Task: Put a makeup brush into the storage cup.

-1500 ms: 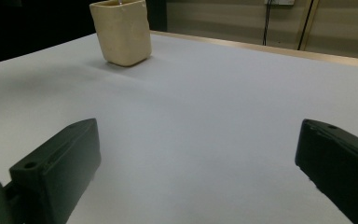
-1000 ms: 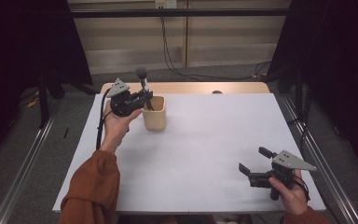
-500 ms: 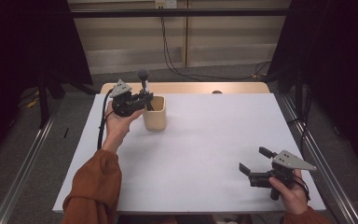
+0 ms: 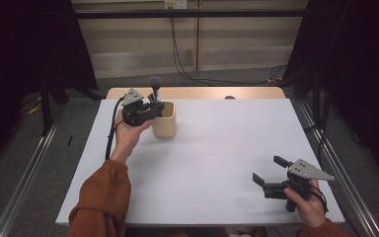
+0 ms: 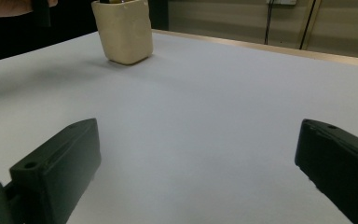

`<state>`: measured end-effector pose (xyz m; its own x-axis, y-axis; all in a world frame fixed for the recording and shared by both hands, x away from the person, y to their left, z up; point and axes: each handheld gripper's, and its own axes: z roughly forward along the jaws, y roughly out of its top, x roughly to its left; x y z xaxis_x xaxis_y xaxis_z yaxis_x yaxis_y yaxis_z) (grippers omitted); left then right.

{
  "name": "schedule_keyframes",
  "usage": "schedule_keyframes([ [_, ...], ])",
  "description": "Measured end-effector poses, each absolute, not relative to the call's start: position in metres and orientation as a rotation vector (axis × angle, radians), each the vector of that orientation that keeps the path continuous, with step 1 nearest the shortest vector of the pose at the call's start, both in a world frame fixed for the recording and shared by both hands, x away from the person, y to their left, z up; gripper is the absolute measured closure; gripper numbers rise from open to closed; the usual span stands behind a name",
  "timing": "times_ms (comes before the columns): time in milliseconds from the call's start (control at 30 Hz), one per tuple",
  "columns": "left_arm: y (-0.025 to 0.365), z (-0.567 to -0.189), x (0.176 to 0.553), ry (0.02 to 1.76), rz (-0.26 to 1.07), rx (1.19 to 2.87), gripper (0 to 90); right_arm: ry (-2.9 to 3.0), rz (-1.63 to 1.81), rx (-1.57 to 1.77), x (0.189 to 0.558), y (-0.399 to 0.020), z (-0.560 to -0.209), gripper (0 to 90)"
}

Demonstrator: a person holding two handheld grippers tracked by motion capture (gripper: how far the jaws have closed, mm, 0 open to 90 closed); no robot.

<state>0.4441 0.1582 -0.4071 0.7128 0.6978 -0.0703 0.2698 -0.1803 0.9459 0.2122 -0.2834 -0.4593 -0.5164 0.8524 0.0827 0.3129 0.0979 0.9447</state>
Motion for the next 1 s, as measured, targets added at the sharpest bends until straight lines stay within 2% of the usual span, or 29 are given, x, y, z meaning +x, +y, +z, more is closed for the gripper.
schedule_keyframes([
  [1000,0.162,-0.424,0.445,0.809,0.462,1.813,73.9,1.884,1.428,1.142,0.212,-0.283,-0.459,0.0],
])
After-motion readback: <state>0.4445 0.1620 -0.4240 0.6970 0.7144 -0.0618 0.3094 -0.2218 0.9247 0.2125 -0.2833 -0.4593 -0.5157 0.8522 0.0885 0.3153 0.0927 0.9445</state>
